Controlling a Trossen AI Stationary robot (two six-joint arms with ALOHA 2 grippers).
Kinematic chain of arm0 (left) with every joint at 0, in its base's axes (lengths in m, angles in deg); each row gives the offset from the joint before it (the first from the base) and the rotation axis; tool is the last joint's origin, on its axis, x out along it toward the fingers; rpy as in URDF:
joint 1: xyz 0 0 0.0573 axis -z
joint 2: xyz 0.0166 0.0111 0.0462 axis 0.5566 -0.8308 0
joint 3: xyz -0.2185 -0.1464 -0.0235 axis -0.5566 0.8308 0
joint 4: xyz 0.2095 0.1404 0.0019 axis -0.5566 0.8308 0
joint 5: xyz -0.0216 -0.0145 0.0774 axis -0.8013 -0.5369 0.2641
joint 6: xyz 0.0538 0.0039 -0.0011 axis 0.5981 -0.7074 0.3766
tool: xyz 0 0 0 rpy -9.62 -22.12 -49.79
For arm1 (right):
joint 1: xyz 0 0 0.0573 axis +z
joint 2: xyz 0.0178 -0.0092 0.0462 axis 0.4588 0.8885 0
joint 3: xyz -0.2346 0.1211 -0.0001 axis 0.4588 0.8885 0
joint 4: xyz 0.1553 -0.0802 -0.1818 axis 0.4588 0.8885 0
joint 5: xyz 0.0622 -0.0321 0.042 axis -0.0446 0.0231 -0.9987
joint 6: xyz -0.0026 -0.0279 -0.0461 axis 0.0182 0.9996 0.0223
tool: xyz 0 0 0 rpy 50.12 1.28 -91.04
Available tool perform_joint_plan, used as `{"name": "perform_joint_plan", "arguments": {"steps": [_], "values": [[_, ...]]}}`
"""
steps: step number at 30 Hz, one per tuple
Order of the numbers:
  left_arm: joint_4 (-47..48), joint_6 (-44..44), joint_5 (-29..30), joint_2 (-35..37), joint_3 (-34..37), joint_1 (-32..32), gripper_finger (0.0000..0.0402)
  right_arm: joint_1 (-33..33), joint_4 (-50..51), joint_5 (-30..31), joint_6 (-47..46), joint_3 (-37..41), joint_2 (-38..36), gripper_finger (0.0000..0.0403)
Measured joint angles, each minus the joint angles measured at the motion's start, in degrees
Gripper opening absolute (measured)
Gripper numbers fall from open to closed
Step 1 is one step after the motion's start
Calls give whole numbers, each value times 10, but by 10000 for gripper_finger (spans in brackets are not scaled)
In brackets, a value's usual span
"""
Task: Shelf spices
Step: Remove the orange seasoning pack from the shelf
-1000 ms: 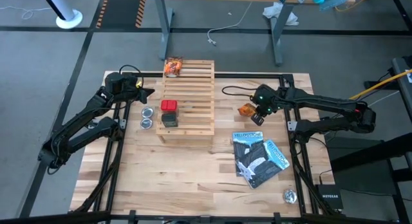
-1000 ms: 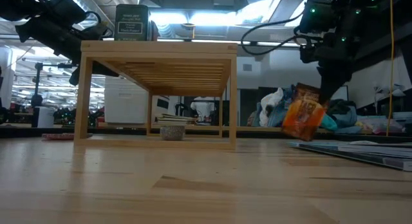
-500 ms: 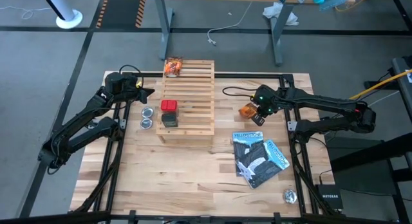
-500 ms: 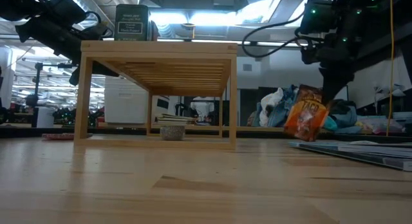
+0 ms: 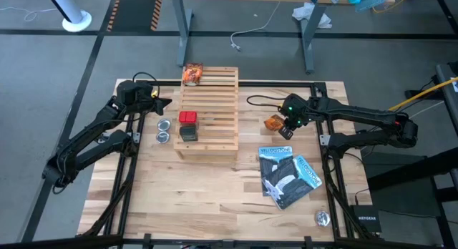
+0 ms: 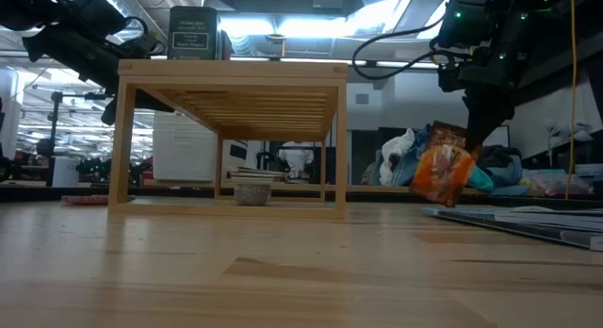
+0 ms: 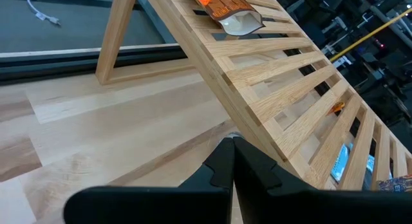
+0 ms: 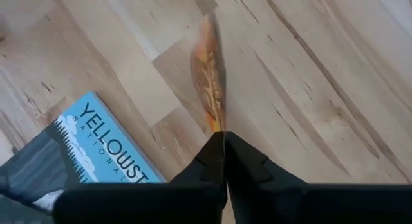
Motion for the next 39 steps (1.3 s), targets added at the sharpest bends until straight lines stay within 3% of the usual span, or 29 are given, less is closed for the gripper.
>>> {"name": "perform_joint_plan", "arguments": {"steps": [22, 32, 39], "values": [[0, 0, 0, 0, 0, 0, 0, 0, -19, -14, 6, -5, 0, 86], [0, 0, 0, 0, 0, 0, 0, 0, 46, 16, 47, -101, -1, 118], [0, 0, 0, 0, 0, 0, 0, 0, 10, 55, 81, -161, -1, 120]]}}
